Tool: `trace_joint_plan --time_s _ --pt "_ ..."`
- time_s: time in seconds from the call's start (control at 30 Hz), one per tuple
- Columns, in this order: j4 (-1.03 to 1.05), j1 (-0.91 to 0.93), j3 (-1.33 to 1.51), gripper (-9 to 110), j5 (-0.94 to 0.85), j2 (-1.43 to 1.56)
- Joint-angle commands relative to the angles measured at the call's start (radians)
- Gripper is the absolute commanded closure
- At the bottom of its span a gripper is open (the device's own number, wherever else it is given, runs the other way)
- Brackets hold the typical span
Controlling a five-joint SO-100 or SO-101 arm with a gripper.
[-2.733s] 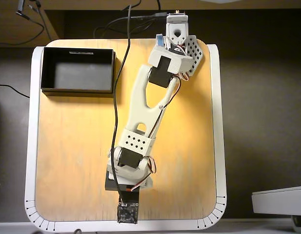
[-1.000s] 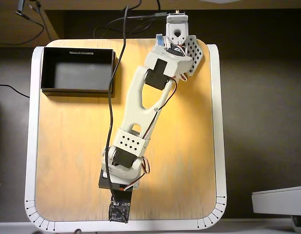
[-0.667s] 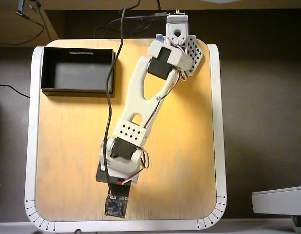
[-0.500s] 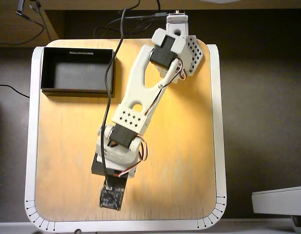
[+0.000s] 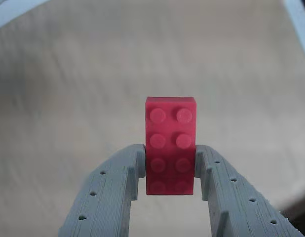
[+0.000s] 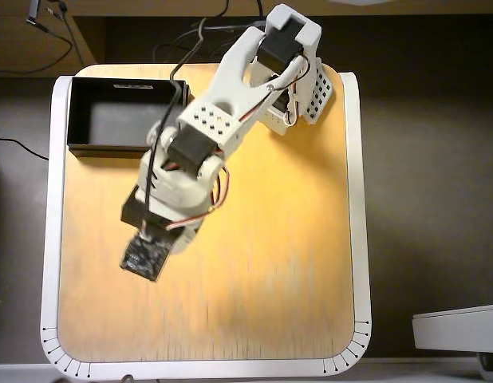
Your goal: Grasp a lego block and put it in the bin.
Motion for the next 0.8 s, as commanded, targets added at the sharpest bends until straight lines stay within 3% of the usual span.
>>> trace_joint_plan --time_s 0.0,0.5,0.77 --pt "0.028 0.117 -0.13 101 -0.003 0.144" --pt "0.046 0.523 -0.129 101 -0.011 0.146" --pt "0.199 0.707 -0.129 101 0.017 0.156"
